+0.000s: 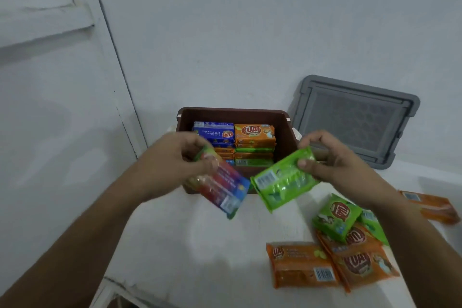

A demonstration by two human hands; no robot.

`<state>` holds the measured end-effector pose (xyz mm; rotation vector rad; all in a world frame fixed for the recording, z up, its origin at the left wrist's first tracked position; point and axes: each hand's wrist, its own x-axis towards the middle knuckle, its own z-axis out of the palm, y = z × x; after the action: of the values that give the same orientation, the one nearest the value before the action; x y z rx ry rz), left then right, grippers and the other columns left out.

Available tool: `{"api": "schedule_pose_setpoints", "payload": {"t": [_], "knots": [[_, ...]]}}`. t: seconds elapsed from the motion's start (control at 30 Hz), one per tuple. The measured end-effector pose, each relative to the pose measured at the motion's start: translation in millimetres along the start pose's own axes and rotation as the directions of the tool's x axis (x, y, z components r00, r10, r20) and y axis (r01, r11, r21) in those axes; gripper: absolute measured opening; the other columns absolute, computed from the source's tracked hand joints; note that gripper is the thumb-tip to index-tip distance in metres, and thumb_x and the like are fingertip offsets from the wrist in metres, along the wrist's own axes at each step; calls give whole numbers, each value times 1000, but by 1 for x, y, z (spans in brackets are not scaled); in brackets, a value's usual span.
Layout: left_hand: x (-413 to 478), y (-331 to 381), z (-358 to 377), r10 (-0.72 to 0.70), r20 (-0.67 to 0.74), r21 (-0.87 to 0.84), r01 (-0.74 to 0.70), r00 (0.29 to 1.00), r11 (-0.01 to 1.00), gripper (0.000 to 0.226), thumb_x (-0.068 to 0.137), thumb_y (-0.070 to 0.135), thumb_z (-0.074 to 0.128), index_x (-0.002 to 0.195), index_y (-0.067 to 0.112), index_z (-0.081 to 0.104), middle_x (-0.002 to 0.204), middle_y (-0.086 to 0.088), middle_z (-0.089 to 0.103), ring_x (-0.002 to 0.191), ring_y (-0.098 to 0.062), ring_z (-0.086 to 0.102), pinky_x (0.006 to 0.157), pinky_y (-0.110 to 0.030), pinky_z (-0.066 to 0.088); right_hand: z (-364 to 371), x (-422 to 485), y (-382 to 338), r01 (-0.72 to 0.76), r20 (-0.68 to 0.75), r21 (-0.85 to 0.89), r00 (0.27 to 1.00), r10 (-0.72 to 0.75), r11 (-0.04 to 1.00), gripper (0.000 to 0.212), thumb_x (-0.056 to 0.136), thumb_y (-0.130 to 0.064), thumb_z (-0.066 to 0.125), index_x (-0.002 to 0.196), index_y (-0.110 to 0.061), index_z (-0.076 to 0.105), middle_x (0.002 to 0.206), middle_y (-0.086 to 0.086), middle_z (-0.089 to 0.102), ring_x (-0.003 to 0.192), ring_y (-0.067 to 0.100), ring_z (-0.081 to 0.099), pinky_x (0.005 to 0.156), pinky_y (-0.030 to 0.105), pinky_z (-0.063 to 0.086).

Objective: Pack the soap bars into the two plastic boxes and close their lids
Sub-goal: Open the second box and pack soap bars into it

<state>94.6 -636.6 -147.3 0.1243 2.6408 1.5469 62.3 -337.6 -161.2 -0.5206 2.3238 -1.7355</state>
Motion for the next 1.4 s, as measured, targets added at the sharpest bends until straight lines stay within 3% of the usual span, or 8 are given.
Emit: {"api": "schedule_pose_setpoints", "payload": {"t": [0.1, 0.23, 0.5, 0.6, 0.87, 0.97, 1.1, 1.4], "knots": [[16, 9, -11, 0, -213, -186, -41, 977, 982, 23, 83, 24, 72, 98, 31, 57, 91, -7, 69, 78, -22, 72, 53, -30, 54, -7, 25, -18, 3, -87, 68, 996, 3, 998, 14, 81, -14, 63, 92, -14, 54, 76, 18, 62, 60, 22, 60, 53, 31, 56], [47, 8, -9, 28, -326, -56, -49, 945, 997, 12, 90, 34, 62, 94, 33, 51, 100, -6, 66, 92, -24, 67, 54, -26, 54, -9, 64, -19, -47, -158, -13, 986, 45, 999, 13, 87, -5, 64, 82, -15, 57, 71, 10, 55, 57, 14, 54, 52, 34, 59], [93, -28, 28, -4, -215, 278, 65, 977, 959, 10, 85, 20, 70, 81, 20, 61, 100, 6, 62, 89, -13, 60, 61, -18, 47, 21, 110, 20, -258, -262, -342, 950, 172, 904, 18, 87, -9, 63, 78, -21, 54, 91, 6, 56, 77, 24, 63, 48, 32, 57], [97, -36, 36, -46, -171, 295, 96, 984, 951, 13, 82, 13, 73, 84, 15, 60, 98, 4, 59, 83, -12, 59, 52, -13, 35, 33, 114, 31, -330, -287, -459, 934, 214, 825, 22, 82, -10, 56, 74, -30, 50, 87, 1, 59, 90, 26, 62, 68, 41, 59], [105, -42, 39, -125, -137, 350, 166, 983, 922, 30, 81, 10, 73, 71, 19, 46, 100, -1, 59, 100, -17, 55, 73, -26, 50, 44, 121, 42, -447, -274, -380, 891, 362, 810, 22, 87, -2, 52, 75, -20, 48, 81, 5, 54, 81, 25, 57, 77, 39, 51], [110, -42, 40, -218, -54, 447, 219, 974, 867, 28, 76, 18, 78, 82, 19, 51, 106, -3, 61, 103, -18, 58, 89, -33, 53, 46, 124, 41, -471, -243, -453, 882, 403, 757, 12, 86, -5, 57, 83, -15, 52, 78, 4, 54, 78, 22, 56, 68, 36, 50], [121, -52, 42, -277, 13, 609, 212, 961, 765, 40, 85, 23, 69, 120, 11, 54, 115, -7, 61, 98, -17, 57, 86, -27, 46, 49, 123, 36, -467, -166, -605, 866, 471, 645, 23, 81, -14, 70, 98, -10, 55, 79, 1, 54, 71, 13, 52, 53, 22, 37], [141, -70, 48, -393, 28, 732, 249, 919, 635, 42, 93, 25, 58, 131, 10, 49, 125, -9, 58, 113, -20, 57, 99, -30, 44, 55, 130, 34, -414, -98, -758, 837, 538, 505, 41, 90, -24, 63, 125, -6, 52, 117, 11, 61, 103, 21, 61, 90, 29, 49]]}}
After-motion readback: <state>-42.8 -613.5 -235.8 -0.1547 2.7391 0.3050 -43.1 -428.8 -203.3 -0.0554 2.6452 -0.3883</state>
